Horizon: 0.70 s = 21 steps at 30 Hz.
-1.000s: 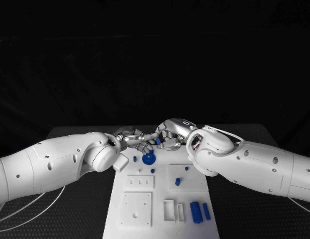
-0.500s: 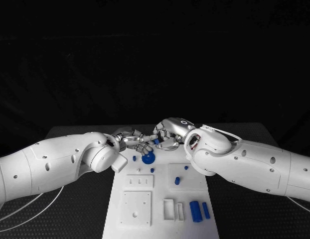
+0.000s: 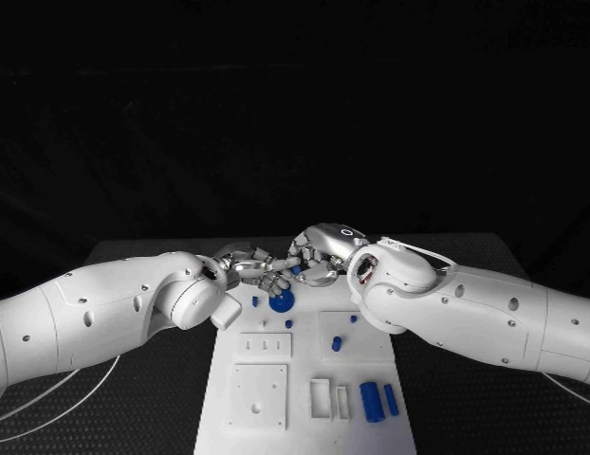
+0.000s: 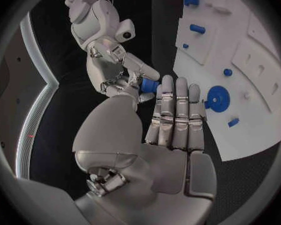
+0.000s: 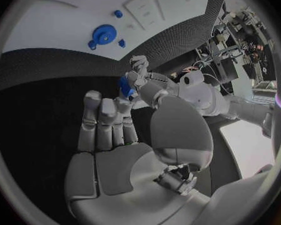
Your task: Assemble the parts on the task board
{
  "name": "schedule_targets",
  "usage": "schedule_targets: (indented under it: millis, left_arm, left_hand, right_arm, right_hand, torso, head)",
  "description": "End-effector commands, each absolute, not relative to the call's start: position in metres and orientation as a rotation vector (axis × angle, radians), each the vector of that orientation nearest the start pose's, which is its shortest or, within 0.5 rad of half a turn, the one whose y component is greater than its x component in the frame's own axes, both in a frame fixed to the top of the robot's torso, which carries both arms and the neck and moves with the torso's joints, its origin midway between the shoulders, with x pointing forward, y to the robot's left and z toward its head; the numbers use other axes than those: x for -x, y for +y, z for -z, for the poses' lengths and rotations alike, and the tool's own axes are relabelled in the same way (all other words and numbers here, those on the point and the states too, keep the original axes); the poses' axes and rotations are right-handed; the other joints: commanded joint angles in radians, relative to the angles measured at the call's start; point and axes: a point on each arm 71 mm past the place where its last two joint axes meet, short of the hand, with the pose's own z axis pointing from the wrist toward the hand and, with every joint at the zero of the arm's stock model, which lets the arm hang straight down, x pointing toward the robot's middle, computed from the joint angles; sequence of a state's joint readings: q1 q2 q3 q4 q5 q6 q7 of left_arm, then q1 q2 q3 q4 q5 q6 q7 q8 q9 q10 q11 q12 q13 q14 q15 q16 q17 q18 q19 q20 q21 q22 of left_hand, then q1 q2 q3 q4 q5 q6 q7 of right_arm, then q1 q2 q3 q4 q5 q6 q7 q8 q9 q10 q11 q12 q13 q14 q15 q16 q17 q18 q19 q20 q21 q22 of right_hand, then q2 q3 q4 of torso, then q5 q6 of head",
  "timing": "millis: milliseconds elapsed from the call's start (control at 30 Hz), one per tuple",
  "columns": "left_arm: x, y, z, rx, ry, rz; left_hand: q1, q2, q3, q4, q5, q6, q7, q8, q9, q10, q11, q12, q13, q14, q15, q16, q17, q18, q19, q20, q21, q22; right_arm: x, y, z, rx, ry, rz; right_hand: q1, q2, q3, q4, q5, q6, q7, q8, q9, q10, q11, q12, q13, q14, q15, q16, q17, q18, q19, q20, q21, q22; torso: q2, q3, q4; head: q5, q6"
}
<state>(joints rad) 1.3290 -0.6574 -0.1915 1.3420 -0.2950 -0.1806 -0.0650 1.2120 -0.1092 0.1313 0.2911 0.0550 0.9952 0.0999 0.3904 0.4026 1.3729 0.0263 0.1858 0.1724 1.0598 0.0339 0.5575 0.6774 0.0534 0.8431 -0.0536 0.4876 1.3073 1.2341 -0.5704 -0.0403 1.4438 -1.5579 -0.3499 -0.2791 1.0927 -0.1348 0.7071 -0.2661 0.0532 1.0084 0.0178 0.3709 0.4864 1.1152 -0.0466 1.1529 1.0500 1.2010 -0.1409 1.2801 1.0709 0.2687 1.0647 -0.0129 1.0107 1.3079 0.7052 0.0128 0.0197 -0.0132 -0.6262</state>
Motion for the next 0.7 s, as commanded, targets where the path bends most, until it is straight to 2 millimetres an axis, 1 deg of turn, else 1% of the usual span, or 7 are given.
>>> schedule_targets:
  millis: [33, 233, 367, 467, 633, 700]
  left_arm:
    - [-0.5155, 0.1604, 0.2028, 0.831, 2.013, 1.168]
    - [-0.5142, 0.1579, 0.2025, 0.826, 2.015, 1.177]
    - [-0.5141, 0.1576, 0.2026, 0.828, 2.016, 1.176]
    - [-0.5143, 0.1581, 0.2026, 0.830, 2.015, 1.173]
    - [-0.5142, 0.1577, 0.2028, 0.832, 2.017, 1.169]
    - [-0.5139, 0.1564, 0.2031, 0.833, 2.023, 1.169]
  left_hand:
    - [0.009, 0.001, -0.005, 0.000, -0.006, 0.008, 0.001, 0.005, 0.002, 0.007, 0.001, 0.007, 0.002, 0.007, -0.002, 0.004, 0.001, 0.012, -0.001, -0.008, 0.004, 0.018]
    - [0.012, 0.003, -0.008, 0.001, -0.006, 0.014, -0.001, 0.007, 0.003, 0.012, -0.002, 0.011, 0.007, 0.009, -0.005, 0.011, 0.005, 0.009, -0.001, -0.011, 0.005, 0.018]
    - [0.013, 0.006, -0.010, 0.001, -0.006, 0.023, -0.004, 0.011, 0.006, 0.018, -0.005, 0.015, 0.012, 0.011, -0.007, 0.016, 0.008, 0.007, -0.001, -0.012, 0.005, 0.017]
    - [0.012, 0.012, -0.015, 0.001, -0.006, 0.042, -0.014, 0.022, 0.017, 0.032, -0.012, 0.027, 0.022, 0.017, -0.012, 0.029, 0.014, 0.003, -0.002, -0.016, 0.005, 0.017]
    - [0.008, 0.027, -0.016, 0.001, -0.004, 0.050, -0.018, 0.026, 0.027, 0.036, -0.017, 0.037, 0.032, 0.021, -0.017, 0.040, 0.018, -0.001, -0.002, -0.021, 0.006, 0.016]
    - [0.008, 0.034, -0.016, 0.001, 0.000, 0.061, -0.024, 0.030, 0.035, 0.044, -0.022, 0.048, 0.042, 0.027, -0.022, 0.053, 0.022, -0.004, -0.003, -0.025, 0.006, 0.016]
  right_arm:
    - [-0.4962, -0.0870, 0.1665, 0.237, 1.583, -0.642]
    - [-0.4949, -0.0838, 0.1671, 0.247, 1.589, -0.649]
    - [-0.4942, -0.0822, 0.1678, 0.251, 1.592, -0.653]
    - [-0.4939, -0.0816, 0.1682, 0.252, 1.594, -0.655]
    - [-0.4931, -0.0806, 0.1684, 0.254, 1.595, -0.658]
    - [-0.4927, -0.0796, 0.1684, 0.255, 1.595, -0.660]
  right_hand:
    - [0.003, -0.009, 0.005, 0.000, -0.004, 0.123, 0.043, 0.002, 0.004, 0.006, -0.001, -0.002, -0.001, 0.009, -0.001, -0.002, -0.002, -0.007, 0.004, -0.003, 0.000, 0.010]
    - [0.002, -0.010, 0.007, -0.001, -0.004, 0.123, 0.043, 0.002, 0.005, 0.007, -0.001, -0.003, -0.001, 0.010, -0.001, -0.003, -0.003, -0.007, 0.004, -0.003, 0.000, 0.009]
    - [0.001, -0.010, 0.008, -0.001, -0.004, 0.123, 0.043, 0.002, 0.005, 0.007, -0.001, -0.003, -0.002, 0.010, -0.001, -0.003, -0.003, -0.007, 0.004, -0.004, 0.000, 0.009]
    - [0.001, -0.010, 0.008, -0.002, -0.004, 0.123, 0.043, 0.002, 0.005, 0.007, -0.001, -0.003, -0.002, 0.010, -0.001, -0.003, -0.004, -0.007, 0.005, -0.004, -0.001, 0.009]
    - [0.001, -0.011, 0.009, -0.002, -0.004, 0.123, 0.043, 0.002, 0.006, 0.008, -0.001, -0.004, -0.002, 0.011, -0.001, -0.004, -0.004, -0.007, 0.005, -0.004, -0.001, 0.009]
    - [0.001, -0.011, 0.009, -0.003, -0.004, 0.123, 0.043, 0.002, 0.006, 0.008, -0.001, -0.004, -0.002, 0.011, -0.001, -0.004, -0.004, -0.007, 0.005, -0.004, -0.001, 0.008]
  torso:
    - [0.001, 0.0002, -0.0009]
    - [0.000, 0.0002, -0.0001]
    - [0.000, 0.0007, -0.0010]
    - [0.000, 0.0009, -0.0015]
    - [0.000, 0.0013, -0.0008]
    - [0.000, 0.0011, -0.0002]
  head:
    - [0.000, 0.000]
    - [-0.002, 0.000]
    - [-0.002, 0.000]
    - [-0.003, -0.001]
    - [-0.003, -0.002]
    - [-0.003, -0.002]
